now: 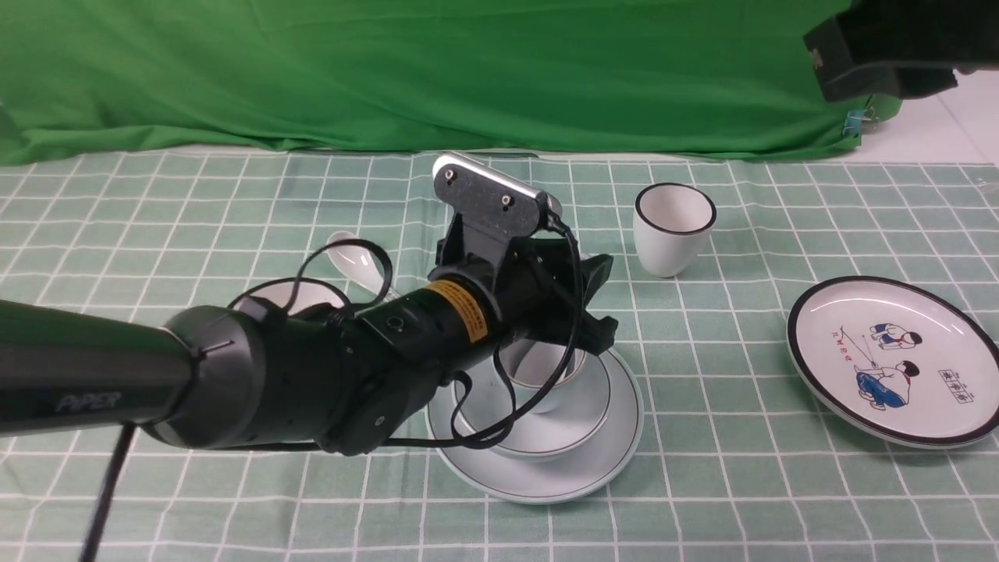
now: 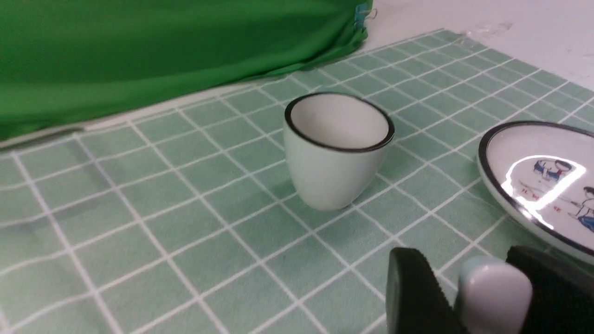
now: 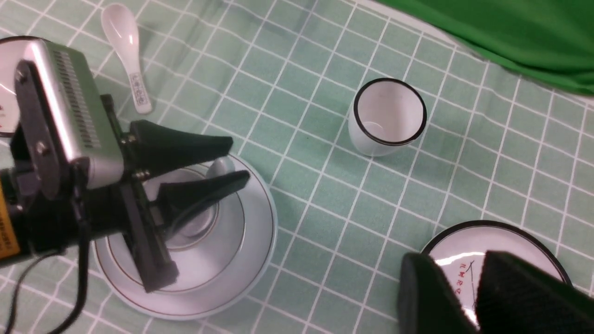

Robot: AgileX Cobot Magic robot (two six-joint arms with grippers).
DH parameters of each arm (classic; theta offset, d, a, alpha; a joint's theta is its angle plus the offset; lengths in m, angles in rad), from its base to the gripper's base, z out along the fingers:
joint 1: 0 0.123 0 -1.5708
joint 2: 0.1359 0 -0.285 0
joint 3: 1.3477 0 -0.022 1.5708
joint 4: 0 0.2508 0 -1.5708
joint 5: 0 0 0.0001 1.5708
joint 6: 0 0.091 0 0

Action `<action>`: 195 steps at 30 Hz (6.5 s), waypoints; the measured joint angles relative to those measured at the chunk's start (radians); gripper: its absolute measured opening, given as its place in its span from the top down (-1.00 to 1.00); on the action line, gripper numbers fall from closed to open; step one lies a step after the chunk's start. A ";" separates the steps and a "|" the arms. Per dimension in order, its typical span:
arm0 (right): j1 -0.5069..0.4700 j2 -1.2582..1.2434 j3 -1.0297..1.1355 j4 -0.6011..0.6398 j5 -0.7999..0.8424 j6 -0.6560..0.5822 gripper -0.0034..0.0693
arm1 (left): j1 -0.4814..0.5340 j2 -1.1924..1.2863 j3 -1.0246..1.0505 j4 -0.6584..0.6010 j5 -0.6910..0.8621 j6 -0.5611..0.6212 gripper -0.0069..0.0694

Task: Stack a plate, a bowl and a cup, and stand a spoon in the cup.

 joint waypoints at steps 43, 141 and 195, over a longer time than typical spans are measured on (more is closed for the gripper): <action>0.000 -1.408 1.244 -0.072 -0.879 0.030 0.76 | 0.000 -1.449 0.661 0.058 0.592 -0.212 0.79; 0.000 -1.408 1.244 -0.074 -0.882 0.031 0.24 | 0.664 -1.763 0.940 -0.259 0.702 0.310 0.79; -0.541 -1.404 1.704 -0.059 -0.817 0.075 0.24 | 0.664 -1.763 0.940 -0.258 0.703 0.310 0.79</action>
